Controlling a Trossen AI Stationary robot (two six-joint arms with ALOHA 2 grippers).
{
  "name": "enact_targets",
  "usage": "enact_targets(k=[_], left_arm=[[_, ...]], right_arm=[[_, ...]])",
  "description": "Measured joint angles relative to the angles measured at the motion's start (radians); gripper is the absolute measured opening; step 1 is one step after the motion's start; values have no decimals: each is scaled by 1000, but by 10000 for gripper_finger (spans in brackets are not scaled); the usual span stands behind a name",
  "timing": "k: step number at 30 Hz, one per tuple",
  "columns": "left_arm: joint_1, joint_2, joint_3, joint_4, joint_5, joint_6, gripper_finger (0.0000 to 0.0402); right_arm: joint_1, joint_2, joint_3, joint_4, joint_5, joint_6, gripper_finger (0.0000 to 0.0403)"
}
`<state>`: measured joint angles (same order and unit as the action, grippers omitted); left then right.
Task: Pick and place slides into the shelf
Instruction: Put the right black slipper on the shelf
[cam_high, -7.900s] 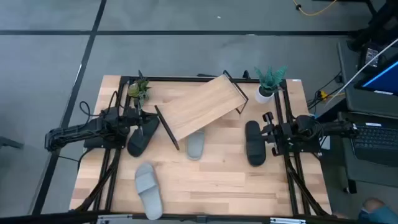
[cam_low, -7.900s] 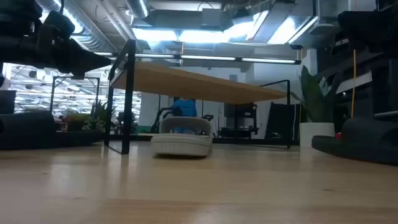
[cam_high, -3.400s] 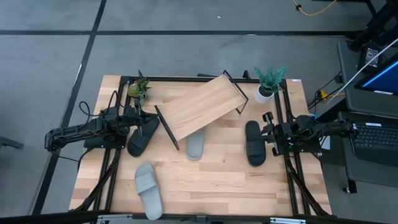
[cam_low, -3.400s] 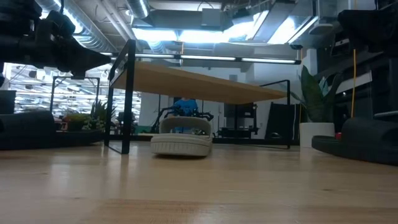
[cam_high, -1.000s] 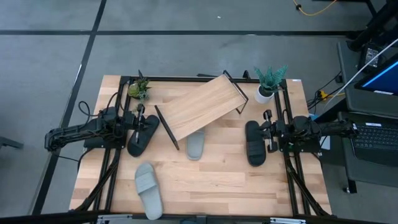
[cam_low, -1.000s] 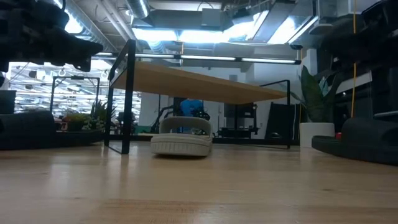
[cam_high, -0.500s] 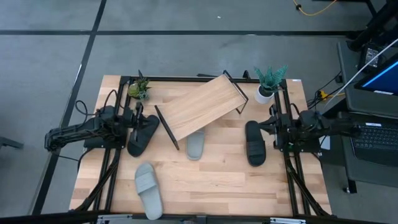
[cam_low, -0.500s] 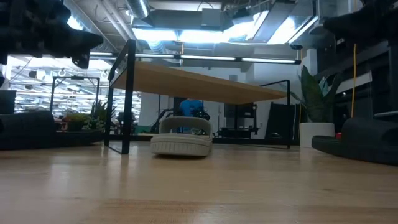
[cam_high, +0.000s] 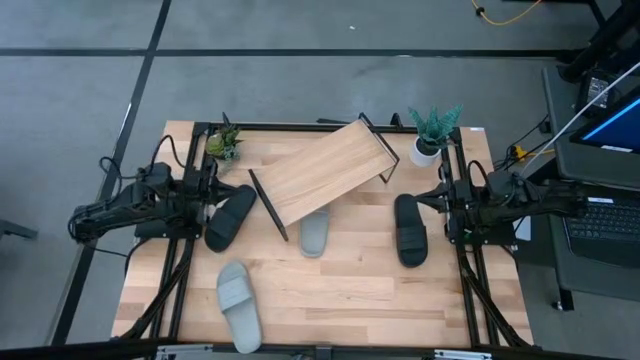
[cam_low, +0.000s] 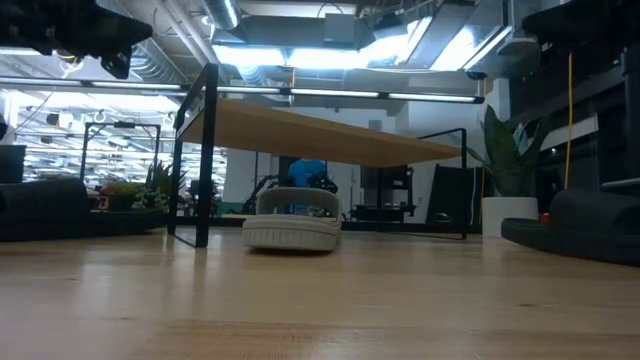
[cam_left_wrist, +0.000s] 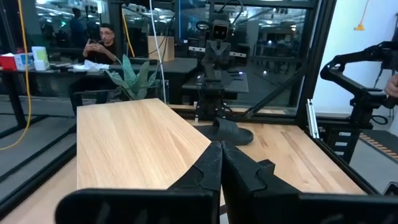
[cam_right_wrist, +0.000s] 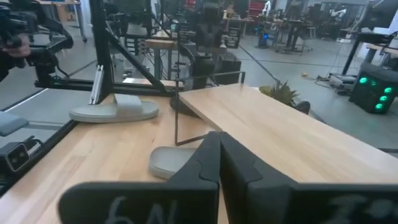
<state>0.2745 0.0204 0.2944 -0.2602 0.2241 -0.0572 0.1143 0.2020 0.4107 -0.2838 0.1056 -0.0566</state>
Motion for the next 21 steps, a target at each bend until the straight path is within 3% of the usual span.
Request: enact_targets(k=[5,12,21], left_arm=[[0,26,6,-24,0,-6,0],[0,175,13,2,-23,-19,0],[-56,356,157,10,-24,17,0]], right_arm=[[3,11,0,-40,-55,69,2],[11,72,13,-64,-54,99,2],[16,213,136,-167,-40,104,2]])
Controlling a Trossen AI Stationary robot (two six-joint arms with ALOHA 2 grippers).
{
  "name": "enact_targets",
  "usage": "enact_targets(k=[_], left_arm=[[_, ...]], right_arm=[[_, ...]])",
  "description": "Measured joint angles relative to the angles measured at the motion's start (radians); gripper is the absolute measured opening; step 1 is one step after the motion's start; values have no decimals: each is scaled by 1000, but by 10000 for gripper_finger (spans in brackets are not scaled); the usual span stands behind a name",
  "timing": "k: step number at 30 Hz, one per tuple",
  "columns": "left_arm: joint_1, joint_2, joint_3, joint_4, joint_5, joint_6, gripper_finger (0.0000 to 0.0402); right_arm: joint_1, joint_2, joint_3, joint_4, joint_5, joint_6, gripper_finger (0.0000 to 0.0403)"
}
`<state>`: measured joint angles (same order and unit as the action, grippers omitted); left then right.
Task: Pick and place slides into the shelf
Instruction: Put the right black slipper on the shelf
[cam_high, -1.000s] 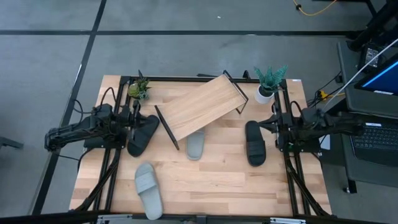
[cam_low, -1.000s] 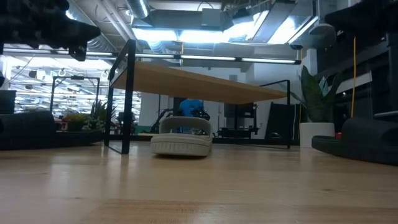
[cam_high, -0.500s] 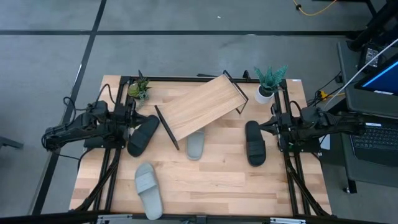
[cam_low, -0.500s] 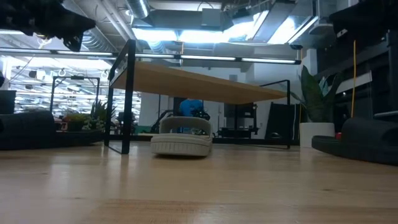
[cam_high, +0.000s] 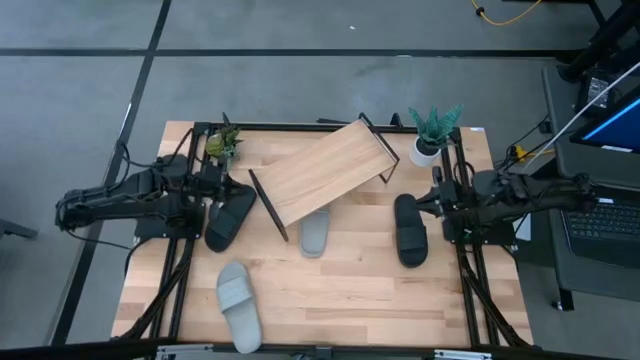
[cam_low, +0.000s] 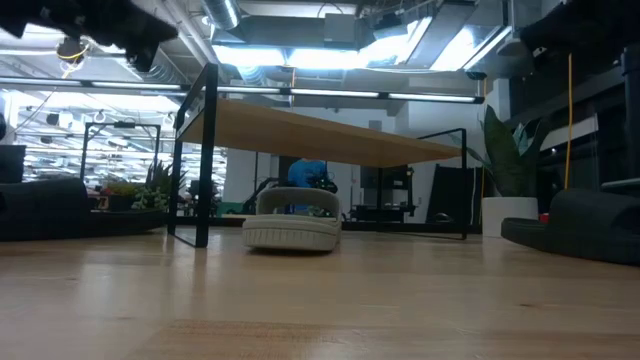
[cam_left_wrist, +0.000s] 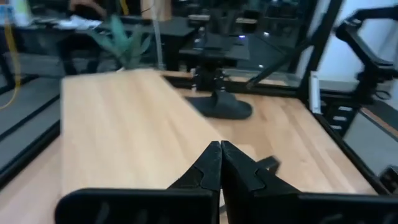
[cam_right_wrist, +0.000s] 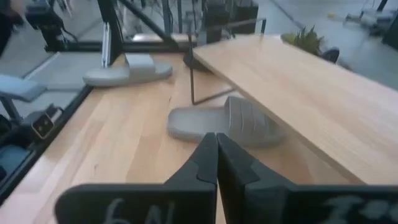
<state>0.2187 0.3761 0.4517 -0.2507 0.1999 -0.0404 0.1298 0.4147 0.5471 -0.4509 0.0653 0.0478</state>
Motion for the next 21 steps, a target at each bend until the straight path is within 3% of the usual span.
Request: enact_targets(k=[4,12,21], left_arm=[[-75,74,48,5,-17,47,0],[-247,169,62,92,-162,79,0],[-431,247,62,216,-331,88,0]], right_arm=[[28,74,49,-38,68,-1,2],[134,219,147,-123,120,52,2],[326,355,201,-232,366,154,1]])
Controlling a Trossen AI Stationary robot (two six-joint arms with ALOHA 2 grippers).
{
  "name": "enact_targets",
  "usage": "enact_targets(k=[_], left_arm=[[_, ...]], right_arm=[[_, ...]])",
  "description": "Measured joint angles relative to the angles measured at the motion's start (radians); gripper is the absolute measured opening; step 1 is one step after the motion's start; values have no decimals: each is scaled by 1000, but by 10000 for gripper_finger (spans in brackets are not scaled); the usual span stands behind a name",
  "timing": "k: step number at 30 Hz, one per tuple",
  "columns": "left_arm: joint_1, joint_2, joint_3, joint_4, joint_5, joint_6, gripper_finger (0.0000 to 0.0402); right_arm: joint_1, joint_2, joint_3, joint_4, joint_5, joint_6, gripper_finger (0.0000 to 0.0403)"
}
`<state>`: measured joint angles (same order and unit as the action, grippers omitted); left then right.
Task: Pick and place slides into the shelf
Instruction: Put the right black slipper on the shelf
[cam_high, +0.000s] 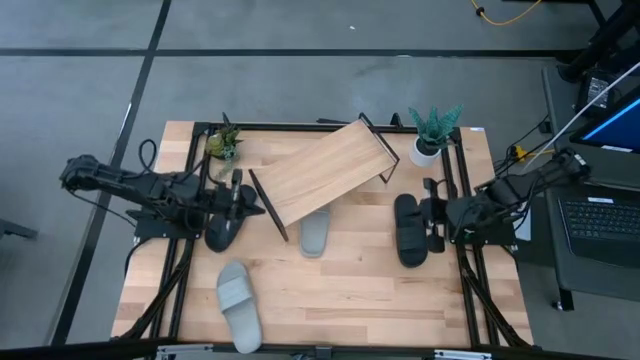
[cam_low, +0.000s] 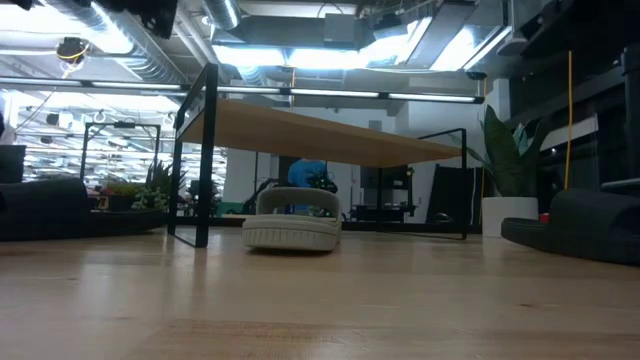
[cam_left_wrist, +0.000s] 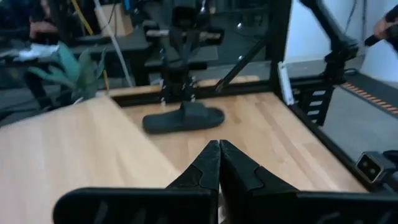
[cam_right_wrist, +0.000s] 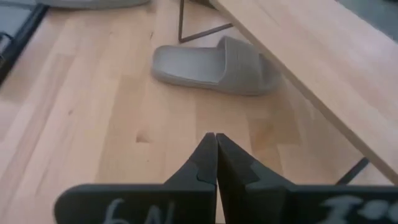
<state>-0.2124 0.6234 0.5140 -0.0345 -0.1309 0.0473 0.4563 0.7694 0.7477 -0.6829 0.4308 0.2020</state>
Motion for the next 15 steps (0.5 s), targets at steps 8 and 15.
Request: enact_targets(k=[8,15], left_arm=[[-128,62,0,50,-176,49,0],[-174,105,0,55,-220,33,0]], right_arm=[[126,164,117,-155,68,175,1],[215,314,229,-293,68,322,1]])
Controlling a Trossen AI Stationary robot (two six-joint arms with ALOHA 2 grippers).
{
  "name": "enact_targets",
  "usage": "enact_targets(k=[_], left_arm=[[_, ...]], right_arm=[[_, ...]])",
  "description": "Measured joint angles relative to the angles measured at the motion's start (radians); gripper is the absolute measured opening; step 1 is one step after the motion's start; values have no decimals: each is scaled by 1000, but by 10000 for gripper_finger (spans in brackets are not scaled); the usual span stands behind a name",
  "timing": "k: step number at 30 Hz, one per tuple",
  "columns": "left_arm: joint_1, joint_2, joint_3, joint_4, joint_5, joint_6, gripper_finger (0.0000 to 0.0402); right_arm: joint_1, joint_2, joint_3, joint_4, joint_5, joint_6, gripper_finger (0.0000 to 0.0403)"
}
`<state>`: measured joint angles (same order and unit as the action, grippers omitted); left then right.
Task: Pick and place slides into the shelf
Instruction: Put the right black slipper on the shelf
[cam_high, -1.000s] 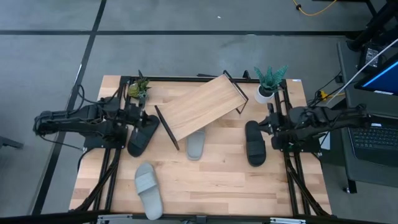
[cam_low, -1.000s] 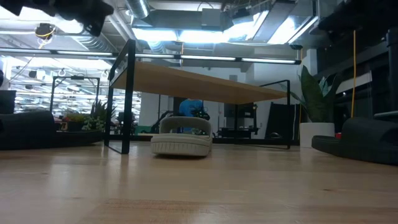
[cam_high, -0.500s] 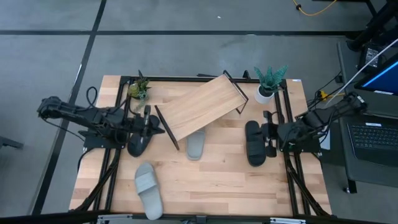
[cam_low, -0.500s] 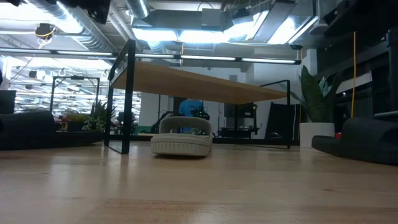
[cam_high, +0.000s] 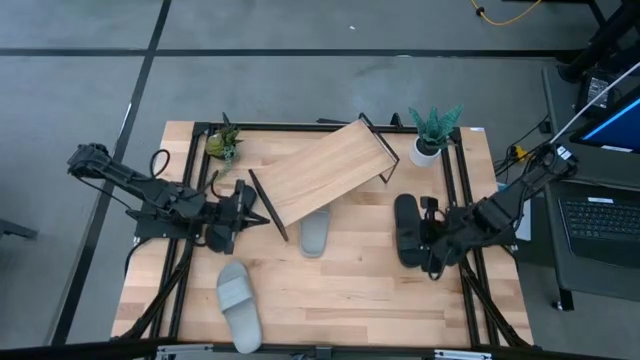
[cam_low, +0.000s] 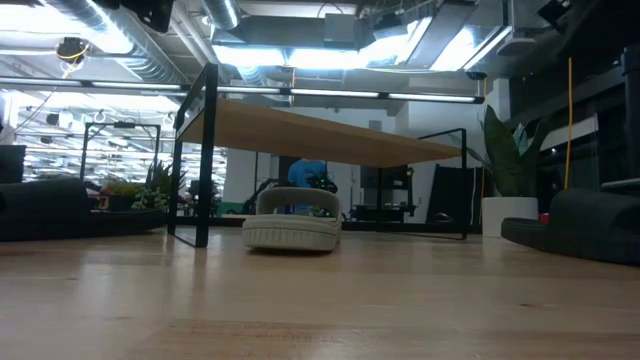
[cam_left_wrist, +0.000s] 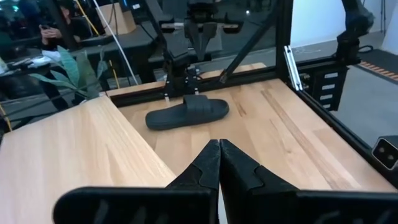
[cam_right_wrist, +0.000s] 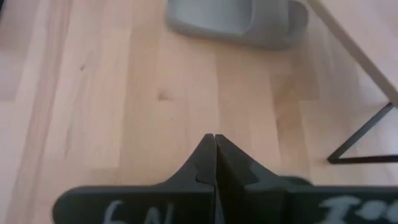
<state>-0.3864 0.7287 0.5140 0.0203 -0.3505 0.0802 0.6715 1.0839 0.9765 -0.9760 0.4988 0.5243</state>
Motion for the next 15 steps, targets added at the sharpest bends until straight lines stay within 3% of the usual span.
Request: enact_targets(k=[6,15], left_arm=[[-16,18,0,28,-2,-19,0],[-17,18,0,24,-2,-18,0]], right_arm=[[74,109,121,-139,0,158,1],[170,263,198,-242,-16,364,1]])
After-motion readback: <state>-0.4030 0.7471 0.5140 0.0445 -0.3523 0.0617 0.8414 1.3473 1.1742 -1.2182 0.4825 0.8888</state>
